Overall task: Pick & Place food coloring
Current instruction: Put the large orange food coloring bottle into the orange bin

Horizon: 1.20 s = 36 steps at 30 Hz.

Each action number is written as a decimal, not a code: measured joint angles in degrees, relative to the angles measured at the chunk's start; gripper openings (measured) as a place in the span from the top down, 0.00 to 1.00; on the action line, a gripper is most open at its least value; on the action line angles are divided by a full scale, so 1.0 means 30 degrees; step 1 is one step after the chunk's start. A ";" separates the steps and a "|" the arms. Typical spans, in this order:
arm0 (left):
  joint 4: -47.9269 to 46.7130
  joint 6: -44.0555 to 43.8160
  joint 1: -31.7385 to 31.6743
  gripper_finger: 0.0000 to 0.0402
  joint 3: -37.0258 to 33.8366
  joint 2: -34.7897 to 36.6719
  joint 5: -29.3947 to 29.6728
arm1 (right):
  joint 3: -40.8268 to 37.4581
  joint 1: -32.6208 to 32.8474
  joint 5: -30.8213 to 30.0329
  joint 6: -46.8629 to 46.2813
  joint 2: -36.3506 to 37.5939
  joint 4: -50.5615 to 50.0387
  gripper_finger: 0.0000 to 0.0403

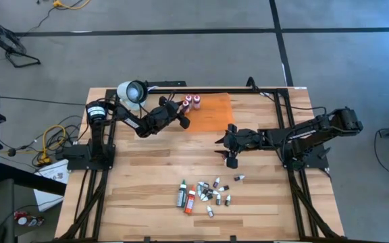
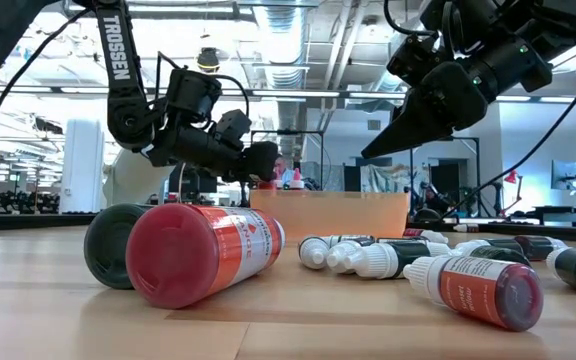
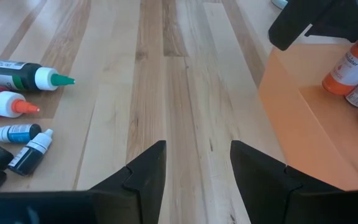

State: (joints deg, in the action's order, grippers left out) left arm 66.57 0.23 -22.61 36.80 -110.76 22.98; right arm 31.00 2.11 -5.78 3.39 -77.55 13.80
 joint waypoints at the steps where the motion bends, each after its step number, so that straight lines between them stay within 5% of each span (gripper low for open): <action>1: 0.0006 0.0000 0.0000 0.72 0.0006 0.0000 -0.0006 | 0.0000 0.0000 0.0000 -0.0003 0.0005 0.0003 0.57; 17: -0.2833 -0.0146 0.0000 0.59 0.1346 0.0007 0.0126 | 0.0000 0.0003 0.0004 0.0002 0.0000 0.0000 0.57; 36: -0.3002 -0.0254 -0.0007 0.58 0.1339 0.0007 0.1424 | 0.0000 0.0007 0.0510 0.0002 0.0000 0.0000 0.57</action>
State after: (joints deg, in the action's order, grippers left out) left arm 57.56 -0.53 -22.63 40.82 -110.74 27.25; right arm 31.00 2.13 -4.25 3.40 -77.55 13.80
